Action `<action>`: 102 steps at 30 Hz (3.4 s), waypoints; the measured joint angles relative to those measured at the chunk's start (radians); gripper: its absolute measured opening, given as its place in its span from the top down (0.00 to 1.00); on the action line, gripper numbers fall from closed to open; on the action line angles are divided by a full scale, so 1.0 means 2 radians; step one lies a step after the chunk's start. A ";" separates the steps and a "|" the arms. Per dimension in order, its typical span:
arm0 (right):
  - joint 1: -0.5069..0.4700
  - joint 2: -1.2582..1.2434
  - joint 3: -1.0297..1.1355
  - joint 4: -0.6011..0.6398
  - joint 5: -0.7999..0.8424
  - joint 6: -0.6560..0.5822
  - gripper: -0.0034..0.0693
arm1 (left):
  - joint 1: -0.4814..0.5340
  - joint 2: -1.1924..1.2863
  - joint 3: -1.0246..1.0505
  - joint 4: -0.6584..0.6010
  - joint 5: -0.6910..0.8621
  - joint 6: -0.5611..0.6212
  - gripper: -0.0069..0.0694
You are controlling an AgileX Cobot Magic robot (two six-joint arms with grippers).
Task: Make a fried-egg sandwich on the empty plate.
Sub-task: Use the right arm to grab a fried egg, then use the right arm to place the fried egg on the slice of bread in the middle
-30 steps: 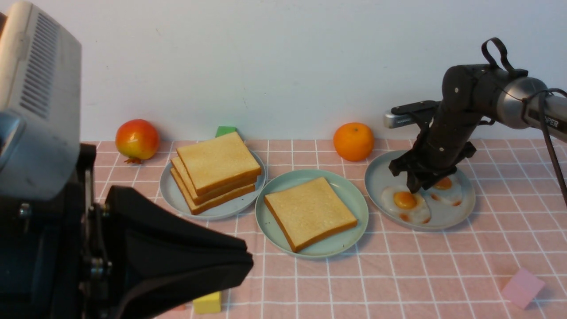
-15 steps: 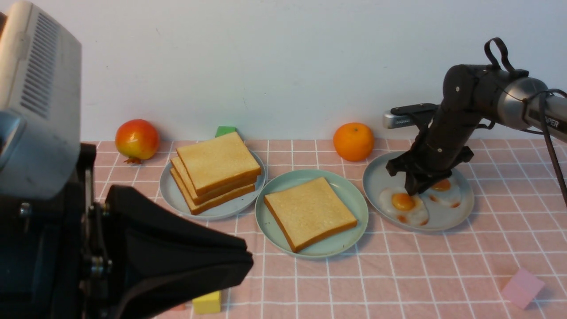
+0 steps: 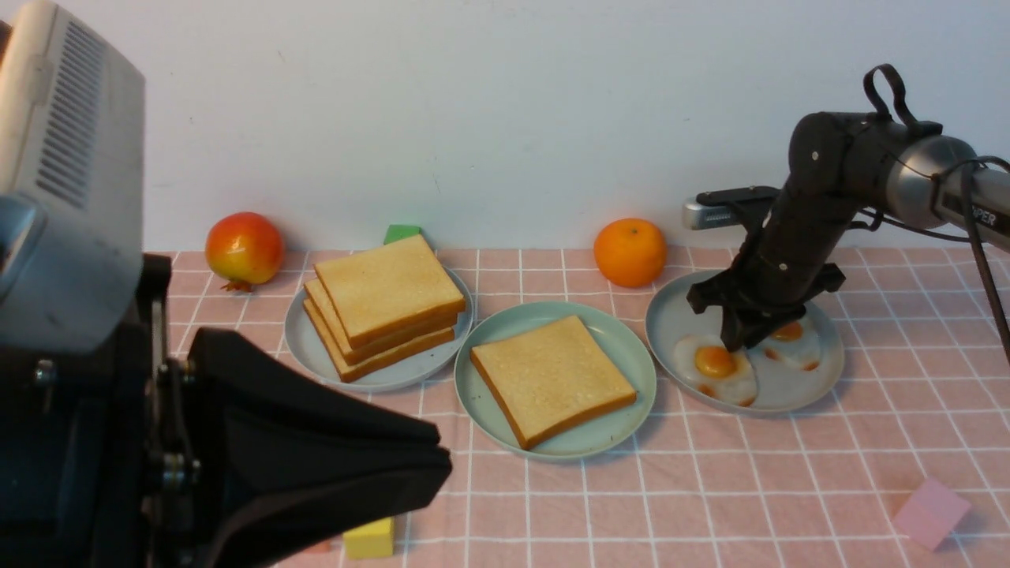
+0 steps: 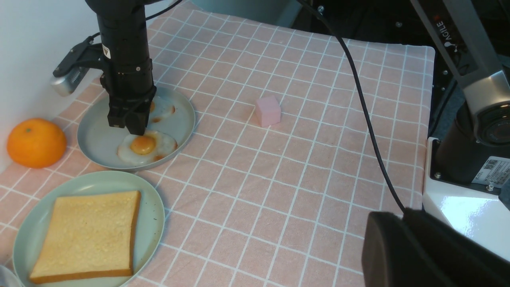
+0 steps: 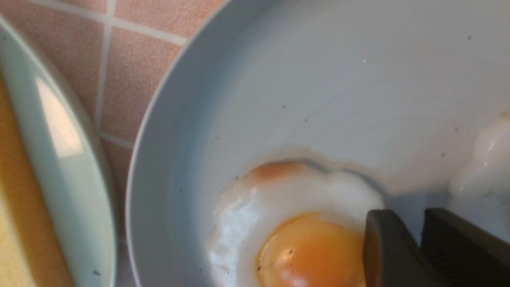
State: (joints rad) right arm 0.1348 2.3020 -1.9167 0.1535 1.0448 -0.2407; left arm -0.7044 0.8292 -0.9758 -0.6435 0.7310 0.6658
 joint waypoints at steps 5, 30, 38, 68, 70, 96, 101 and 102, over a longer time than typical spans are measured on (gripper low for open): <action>0.000 0.000 -0.002 0.000 0.016 0.001 0.71 | 0.000 0.000 0.000 0.000 -0.003 0.000 0.79; 0.000 0.011 -0.007 -0.008 0.029 0.002 0.71 | 0.000 0.000 0.000 0.000 -0.003 0.000 0.79; 0.000 0.011 -0.008 -0.005 0.030 -0.015 0.77 | 0.000 0.000 0.000 0.000 -0.003 0.000 0.79; 0.000 -0.112 -0.005 0.000 0.052 -0.038 0.91 | 0.000 0.000 0.000 0.004 -0.003 -0.002 0.79; 0.003 -0.118 -0.005 0.013 0.064 -0.032 0.91 | 0.001 0.000 0.000 0.019 -0.004 -0.022 0.79; 0.139 -0.036 0.036 0.060 -0.096 0.015 0.91 | 0.025 -0.006 0.000 0.191 0.008 -0.264 0.79; 0.139 -0.032 0.036 0.037 -0.106 0.026 0.87 | 0.025 -0.006 0.000 0.191 0.008 -0.264 0.79; 0.139 -0.032 0.036 0.036 -0.106 0.027 0.85 | 0.025 -0.006 0.000 0.191 0.008 -0.264 0.79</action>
State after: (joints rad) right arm 0.4135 2.2379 -1.8452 0.2256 0.8330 -0.1873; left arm -0.6535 0.8166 -0.9758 -0.2614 0.7474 0.1381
